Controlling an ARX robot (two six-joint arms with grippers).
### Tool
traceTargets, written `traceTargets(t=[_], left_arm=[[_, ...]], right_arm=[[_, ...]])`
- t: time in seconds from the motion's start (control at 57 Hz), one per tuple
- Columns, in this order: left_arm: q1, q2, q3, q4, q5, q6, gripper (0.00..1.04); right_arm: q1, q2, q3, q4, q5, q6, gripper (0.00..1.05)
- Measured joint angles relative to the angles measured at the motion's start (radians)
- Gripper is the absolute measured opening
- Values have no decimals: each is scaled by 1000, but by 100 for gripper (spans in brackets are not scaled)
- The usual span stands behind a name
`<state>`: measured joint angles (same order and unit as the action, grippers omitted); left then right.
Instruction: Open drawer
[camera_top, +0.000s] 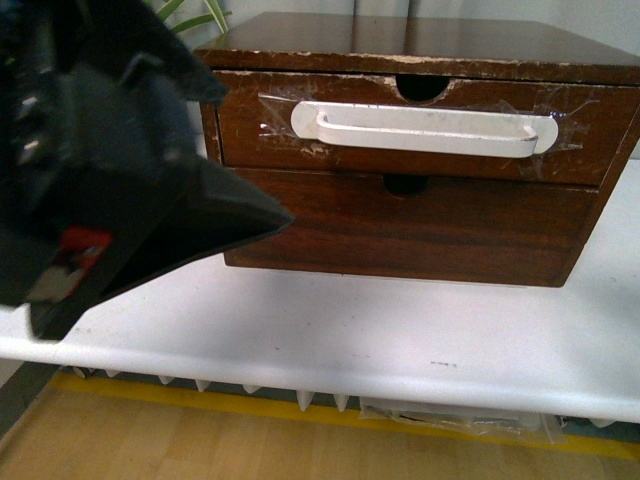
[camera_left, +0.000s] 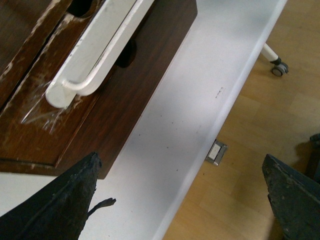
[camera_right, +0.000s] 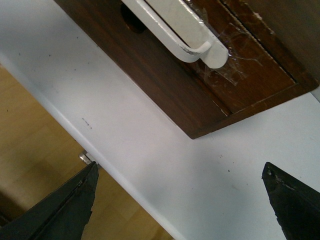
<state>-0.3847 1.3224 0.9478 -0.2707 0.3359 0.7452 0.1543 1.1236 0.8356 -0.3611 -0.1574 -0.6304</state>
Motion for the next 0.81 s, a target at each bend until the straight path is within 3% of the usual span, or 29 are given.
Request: traceTargets(t=[0.368,0.807], left_arm=[[-54,283,302,-105,-34,161,99],[-87,461,447,-126,-94,208,99]], right_arm=[[10,126,101,-58,-56,-97,96],[1,162,137,-76,-137,-95,96]])
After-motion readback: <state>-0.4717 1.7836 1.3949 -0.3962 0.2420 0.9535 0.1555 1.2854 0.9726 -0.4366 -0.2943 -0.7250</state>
